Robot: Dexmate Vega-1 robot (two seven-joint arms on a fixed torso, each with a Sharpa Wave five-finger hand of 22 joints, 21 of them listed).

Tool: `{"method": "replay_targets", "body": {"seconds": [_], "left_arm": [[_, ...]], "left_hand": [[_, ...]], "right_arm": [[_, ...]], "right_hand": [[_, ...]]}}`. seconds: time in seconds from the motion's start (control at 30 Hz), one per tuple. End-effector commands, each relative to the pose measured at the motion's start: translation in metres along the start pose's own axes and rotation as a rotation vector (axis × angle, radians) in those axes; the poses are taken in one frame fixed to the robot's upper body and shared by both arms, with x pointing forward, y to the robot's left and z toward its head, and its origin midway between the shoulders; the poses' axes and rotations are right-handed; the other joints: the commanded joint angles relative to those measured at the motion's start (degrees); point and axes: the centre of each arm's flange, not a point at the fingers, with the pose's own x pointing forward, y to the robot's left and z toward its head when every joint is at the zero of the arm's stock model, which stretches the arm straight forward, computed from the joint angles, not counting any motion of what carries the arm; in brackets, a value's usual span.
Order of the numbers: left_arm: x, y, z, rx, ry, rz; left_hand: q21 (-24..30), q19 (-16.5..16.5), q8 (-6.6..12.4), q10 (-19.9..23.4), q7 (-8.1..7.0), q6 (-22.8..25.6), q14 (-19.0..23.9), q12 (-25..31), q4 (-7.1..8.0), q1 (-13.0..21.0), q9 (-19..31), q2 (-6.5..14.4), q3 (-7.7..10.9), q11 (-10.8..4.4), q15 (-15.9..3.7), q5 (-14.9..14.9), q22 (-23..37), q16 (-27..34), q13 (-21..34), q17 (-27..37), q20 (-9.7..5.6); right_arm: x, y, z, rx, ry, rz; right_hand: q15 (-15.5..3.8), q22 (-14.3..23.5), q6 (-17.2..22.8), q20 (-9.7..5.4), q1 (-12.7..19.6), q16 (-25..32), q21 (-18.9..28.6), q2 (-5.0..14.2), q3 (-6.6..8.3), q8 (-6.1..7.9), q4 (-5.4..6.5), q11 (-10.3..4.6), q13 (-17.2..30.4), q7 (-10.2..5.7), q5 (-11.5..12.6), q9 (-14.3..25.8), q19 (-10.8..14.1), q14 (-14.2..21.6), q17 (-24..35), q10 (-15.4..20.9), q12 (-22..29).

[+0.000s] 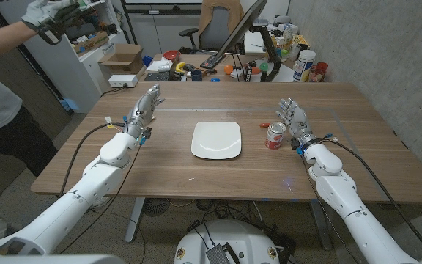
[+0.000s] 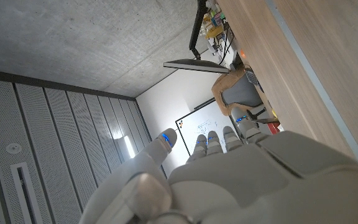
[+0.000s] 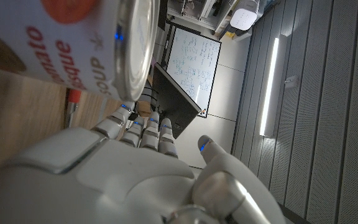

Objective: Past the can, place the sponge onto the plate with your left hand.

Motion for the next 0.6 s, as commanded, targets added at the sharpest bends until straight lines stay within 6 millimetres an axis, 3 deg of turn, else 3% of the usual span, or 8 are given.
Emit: {"method": "replay_targets", "body": {"seconds": [0.03,0.2,0.23,0.3,0.43,0.6], "left_arm": [[0.003,0.026,0.026,0.224,0.010,0.049],[0.007,0.038,0.040,0.339,0.014,0.091],[0.008,0.040,0.044,0.379,0.019,0.087],[0.010,0.043,0.050,0.429,0.017,0.094],[0.013,0.049,0.065,0.547,0.018,0.103],[0.018,0.056,0.083,0.650,0.031,0.102]], "left_hand": [[-0.2,-0.3,0.37,0.2,-0.01,0.8,0.3,0.5,0.38,-0.2,0.3,3.8,-0.01,-0.14,-0.22,-0.2,0.2,0.3,0.3,0.2,0.94],[-0.1,0.3,0.41,0.3,-0.89,1.6,1.4,0.5,0.69,-0.8,0.4,3.9,-0.30,-0.45,0.39,-0.4,0.3,0.8,0.3,0.4,5.44],[-0.1,0.3,0.45,0.4,-1.00,1.8,1.7,0.5,0.75,-0.9,0.4,3.9,-0.34,-0.50,0.63,-0.4,0.3,1.0,0.3,0.5,5.69],[0.0,0.5,0.45,0.5,-1.11,1.9,1.8,0.6,0.78,-1.0,0.4,3.9,-0.35,-0.51,0.67,-0.4,0.3,1.0,0.3,0.5,5.76],[0.1,1.0,0.43,0.9,-0.67,2.2,1.9,0.7,0.81,-1.3,0.4,3.9,-0.37,-0.03,0.67,-0.4,0.4,1.1,0.3,0.6,4.10],[0.2,1.2,0.50,1.2,-0.77,2.6,2.0,0.7,0.81,-1.5,0.4,3.8,-0.40,0.24,0.85,-0.4,0.4,1.1,0.3,0.7,3.41]], "right_arm": [[0.002,0.000,-0.002,0.002,0.001,0.007],[0.002,0.000,-0.002,-0.004,0.003,0.007],[0.002,0.000,-0.002,-0.004,0.004,0.007],[0.002,0.000,-0.003,-0.013,0.010,0.005],[0.002,0.000,-0.002,-0.010,0.003,0.004],[0.002,-0.001,0.001,-0.015,-0.004,0.005]], "right_hand": [[-0.62,0.3,0.3,-3.44,-0.1,0.3,0.3,4.97,0.50,0.29,-0.03,-0.05,0.2,-0.09,0.5,0.2,0.4,0.2,0.2,0.4,0.3],[-0.59,0.3,0.3,-3.42,-0.1,0.3,0.3,4.96,0.51,0.29,-0.03,-0.08,0.2,-0.02,0.5,0.2,0.4,0.2,0.2,0.4,0.3],[-0.49,0.3,0.3,-3.41,-0.1,0.3,0.3,4.95,0.51,0.29,-0.03,-0.08,0.2,-0.04,0.5,0.2,0.4,0.2,0.2,0.4,0.3],[-0.52,0.3,0.3,-3.42,-0.1,0.3,0.3,4.95,0.51,0.29,-0.04,-0.07,0.2,-0.03,0.5,0.2,0.5,0.2,0.2,0.4,0.3],[-0.51,0.3,0.3,-3.41,-0.1,0.3,0.3,4.94,0.51,0.30,-0.04,-0.05,0.2,-0.02,0.5,0.2,0.5,0.2,0.2,0.4,0.3],[-0.53,0.3,0.4,-3.38,0.0,0.3,0.3,4.93,0.53,0.31,-0.05,-0.03,0.2,0.05,0.5,0.2,0.5,0.2,0.1,0.4,0.3]]}}
